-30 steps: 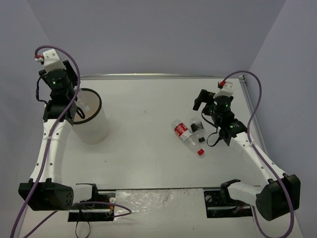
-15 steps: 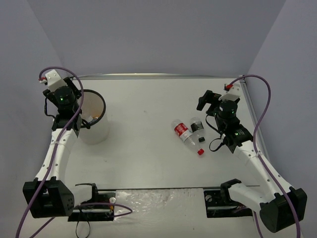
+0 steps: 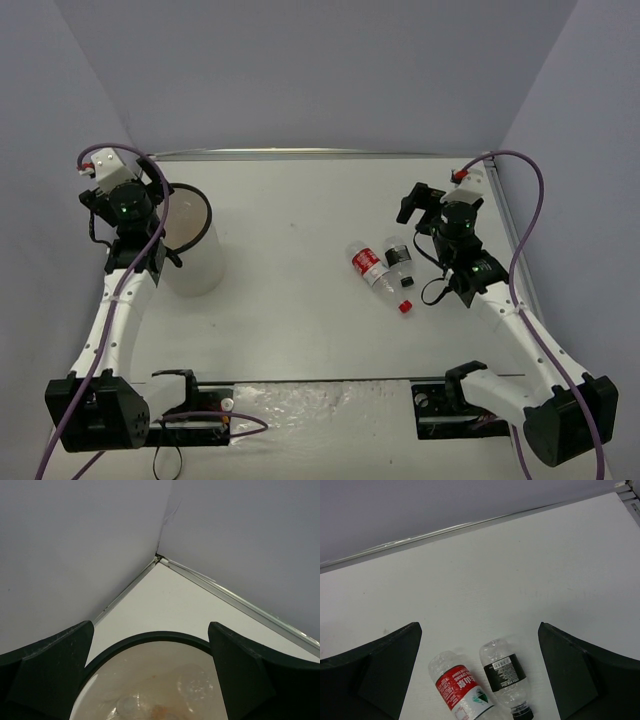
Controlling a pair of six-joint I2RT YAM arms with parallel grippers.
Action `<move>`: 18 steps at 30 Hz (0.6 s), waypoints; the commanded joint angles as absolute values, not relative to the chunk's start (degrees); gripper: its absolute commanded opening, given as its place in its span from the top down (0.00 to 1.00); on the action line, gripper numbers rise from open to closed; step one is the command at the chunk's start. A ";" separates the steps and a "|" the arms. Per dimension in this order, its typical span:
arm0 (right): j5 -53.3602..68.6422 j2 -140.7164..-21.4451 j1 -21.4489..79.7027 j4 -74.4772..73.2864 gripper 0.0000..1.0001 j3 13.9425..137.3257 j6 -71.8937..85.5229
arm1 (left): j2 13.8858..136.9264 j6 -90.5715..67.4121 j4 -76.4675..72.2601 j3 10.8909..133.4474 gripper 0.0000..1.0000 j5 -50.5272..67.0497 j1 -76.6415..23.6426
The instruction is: Put the plastic bottles in the bin
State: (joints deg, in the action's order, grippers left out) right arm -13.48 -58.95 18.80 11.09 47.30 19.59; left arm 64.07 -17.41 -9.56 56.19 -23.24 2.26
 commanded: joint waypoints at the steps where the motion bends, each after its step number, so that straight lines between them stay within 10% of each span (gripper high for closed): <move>1: -14.57 -59.40 19.00 13.75 0.00 47.59 19.36 | 62.41 -18.06 -9.49 62.85 0.03 -22.25 2.29; 18: -17.45 -78.72 18.90 1.03 0.00 51.62 25.29 | 58.61 -21.75 8.57 73.01 0.03 3.76 -17.17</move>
